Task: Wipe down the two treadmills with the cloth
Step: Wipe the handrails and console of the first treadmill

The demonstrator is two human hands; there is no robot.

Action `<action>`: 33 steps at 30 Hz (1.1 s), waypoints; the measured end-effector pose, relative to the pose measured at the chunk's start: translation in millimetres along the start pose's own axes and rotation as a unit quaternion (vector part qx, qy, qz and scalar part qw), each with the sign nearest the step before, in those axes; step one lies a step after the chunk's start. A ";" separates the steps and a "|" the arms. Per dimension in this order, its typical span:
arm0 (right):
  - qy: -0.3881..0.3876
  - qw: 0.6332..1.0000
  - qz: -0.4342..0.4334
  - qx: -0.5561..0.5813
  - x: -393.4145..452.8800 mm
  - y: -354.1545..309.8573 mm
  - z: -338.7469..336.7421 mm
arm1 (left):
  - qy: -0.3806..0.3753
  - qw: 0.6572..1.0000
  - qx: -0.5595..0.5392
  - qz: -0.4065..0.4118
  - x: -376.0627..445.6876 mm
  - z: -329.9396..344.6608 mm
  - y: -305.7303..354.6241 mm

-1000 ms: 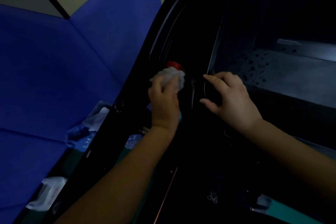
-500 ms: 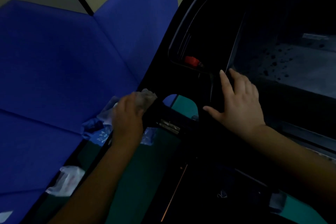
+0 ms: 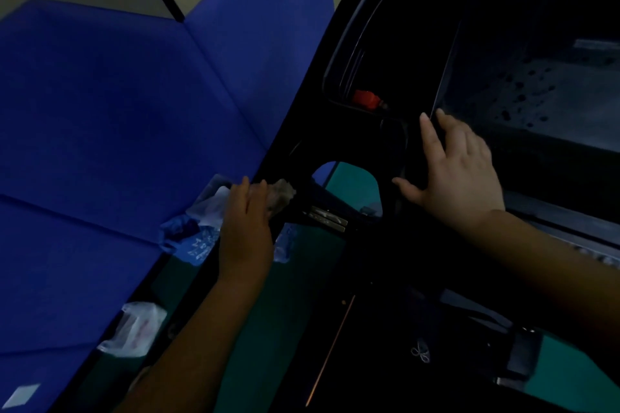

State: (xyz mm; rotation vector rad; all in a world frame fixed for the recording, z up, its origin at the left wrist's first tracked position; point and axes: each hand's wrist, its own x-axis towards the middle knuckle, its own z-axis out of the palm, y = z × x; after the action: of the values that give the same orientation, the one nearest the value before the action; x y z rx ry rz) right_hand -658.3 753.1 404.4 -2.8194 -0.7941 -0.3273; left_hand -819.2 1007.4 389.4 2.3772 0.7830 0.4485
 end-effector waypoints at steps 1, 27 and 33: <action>0.000 1.000 0.001 -0.001 -0.4 0.2 0.6 | -0.001 1.000 -0.002 0.001 -10.5 -3.8 -2.9; 0.022 0.999 0.021 -0.033 -55.2 -10.5 15.2 | -0.007 1.000 0.016 -0.015 -63.7 -50.9 -46.1; 0.022 0.999 0.020 -0.042 -55.9 -8.4 16.9 | 0.006 0.997 -0.040 0.062 -15.5 -34.3 -3.2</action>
State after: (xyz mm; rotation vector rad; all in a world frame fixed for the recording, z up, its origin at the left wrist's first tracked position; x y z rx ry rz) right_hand -706.6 737.0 374.6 -2.8918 -0.7302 -0.4241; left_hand -848.8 1014.5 411.8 2.3588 0.6133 0.5360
